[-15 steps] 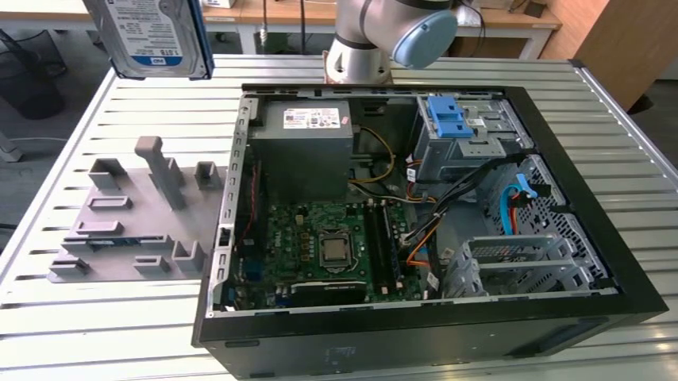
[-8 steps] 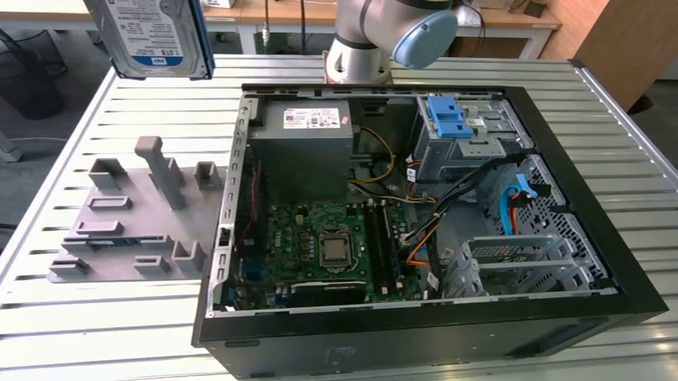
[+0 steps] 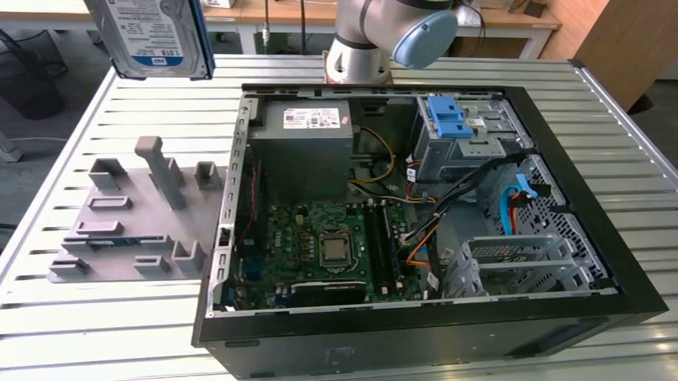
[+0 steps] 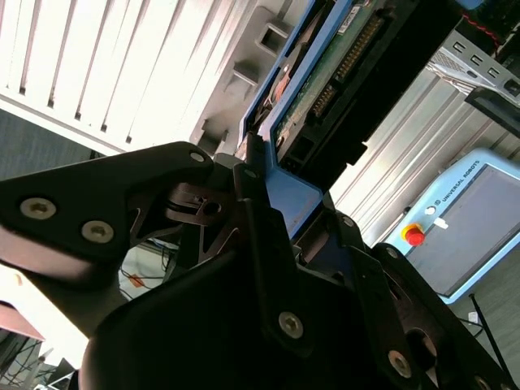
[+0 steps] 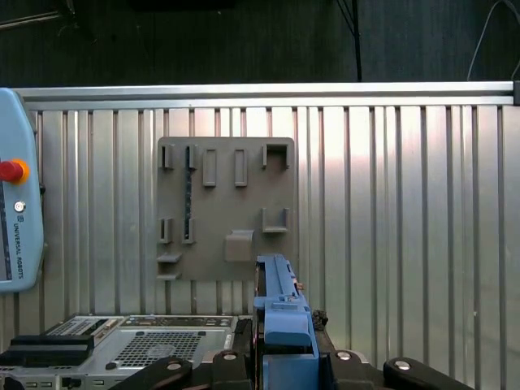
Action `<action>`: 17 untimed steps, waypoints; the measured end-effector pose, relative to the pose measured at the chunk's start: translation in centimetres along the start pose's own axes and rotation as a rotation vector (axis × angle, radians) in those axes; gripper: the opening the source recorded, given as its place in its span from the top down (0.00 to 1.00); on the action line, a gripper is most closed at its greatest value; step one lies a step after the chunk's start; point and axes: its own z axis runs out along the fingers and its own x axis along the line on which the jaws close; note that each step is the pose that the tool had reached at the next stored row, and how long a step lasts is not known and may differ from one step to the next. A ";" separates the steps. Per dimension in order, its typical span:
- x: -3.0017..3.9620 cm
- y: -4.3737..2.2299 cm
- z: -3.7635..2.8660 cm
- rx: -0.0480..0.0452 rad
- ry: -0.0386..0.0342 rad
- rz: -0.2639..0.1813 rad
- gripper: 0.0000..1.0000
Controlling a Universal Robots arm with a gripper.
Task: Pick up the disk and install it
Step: 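Pick up the disk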
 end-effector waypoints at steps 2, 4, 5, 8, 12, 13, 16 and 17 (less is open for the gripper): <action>0.19 0.00 0.00 -0.0001 0.0001 0.000 0.64; 0.49 0.00 0.00 0.0000 0.0001 0.000 0.64; 0.68 -0.01 0.00 0.0000 0.0001 0.000 0.64; 1.05 -0.02 0.01 0.0001 0.0000 0.000 0.64; 1.15 -0.55 0.00 -0.0003 0.0002 0.000 0.64; 1.15 -0.87 0.01 -0.0006 0.0001 0.000 0.64; 1.12 -1.99 0.01 -0.0012 0.0001 0.000 0.64; 1.12 -2.30 0.01 -0.0013 0.0001 0.000 0.64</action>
